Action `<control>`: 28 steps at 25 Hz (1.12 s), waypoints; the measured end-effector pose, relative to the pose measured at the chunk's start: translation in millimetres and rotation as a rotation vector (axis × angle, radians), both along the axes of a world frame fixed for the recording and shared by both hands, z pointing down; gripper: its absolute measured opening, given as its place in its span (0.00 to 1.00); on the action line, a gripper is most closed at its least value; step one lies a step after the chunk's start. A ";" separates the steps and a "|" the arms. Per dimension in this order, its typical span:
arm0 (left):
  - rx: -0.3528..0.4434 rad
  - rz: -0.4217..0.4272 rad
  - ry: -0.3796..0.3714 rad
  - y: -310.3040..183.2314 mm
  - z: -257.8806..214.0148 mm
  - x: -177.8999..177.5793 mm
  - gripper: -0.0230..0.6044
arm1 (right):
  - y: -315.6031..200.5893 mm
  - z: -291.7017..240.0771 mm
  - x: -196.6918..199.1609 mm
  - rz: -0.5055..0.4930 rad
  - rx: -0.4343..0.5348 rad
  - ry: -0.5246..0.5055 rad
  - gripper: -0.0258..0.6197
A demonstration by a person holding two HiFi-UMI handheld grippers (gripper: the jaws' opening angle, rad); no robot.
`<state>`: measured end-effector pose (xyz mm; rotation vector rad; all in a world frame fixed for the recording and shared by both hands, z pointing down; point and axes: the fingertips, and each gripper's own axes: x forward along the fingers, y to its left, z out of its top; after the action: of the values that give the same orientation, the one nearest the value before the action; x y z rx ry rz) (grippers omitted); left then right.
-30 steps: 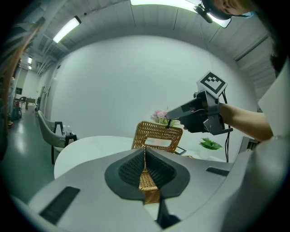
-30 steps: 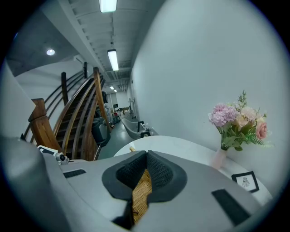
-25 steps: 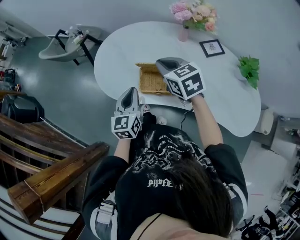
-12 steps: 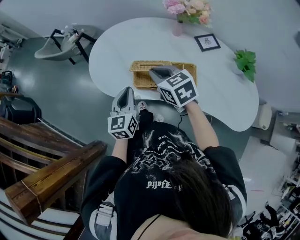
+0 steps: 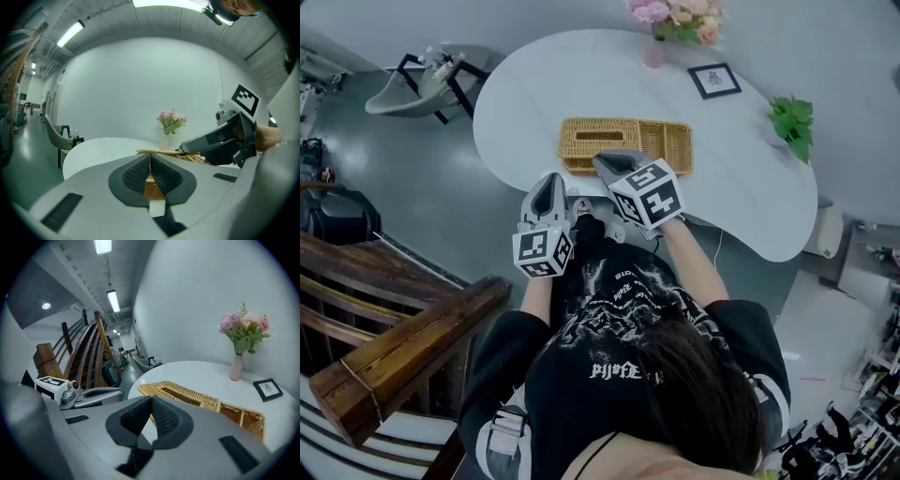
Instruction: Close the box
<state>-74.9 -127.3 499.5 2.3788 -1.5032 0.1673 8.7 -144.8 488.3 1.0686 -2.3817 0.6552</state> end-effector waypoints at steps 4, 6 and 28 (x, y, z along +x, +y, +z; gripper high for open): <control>-0.010 0.001 -0.010 1.4 4.5 -1.7 0.08 | 6.1 18.1 -0.6 0.022 -0.024 -0.014 0.10; -0.014 0.001 -0.009 2.5 6.8 -0.7 0.08 | 7.5 26.0 1.6 0.048 -0.029 -0.033 0.10; -0.033 0.042 -0.022 5.9 16.9 6.4 0.08 | 20.8 72.2 3.3 0.106 0.004 -0.087 0.10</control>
<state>-68.6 -121.4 516.4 2.3915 -1.4498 0.2266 12.0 -123.9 560.5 1.1974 -2.4140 0.7479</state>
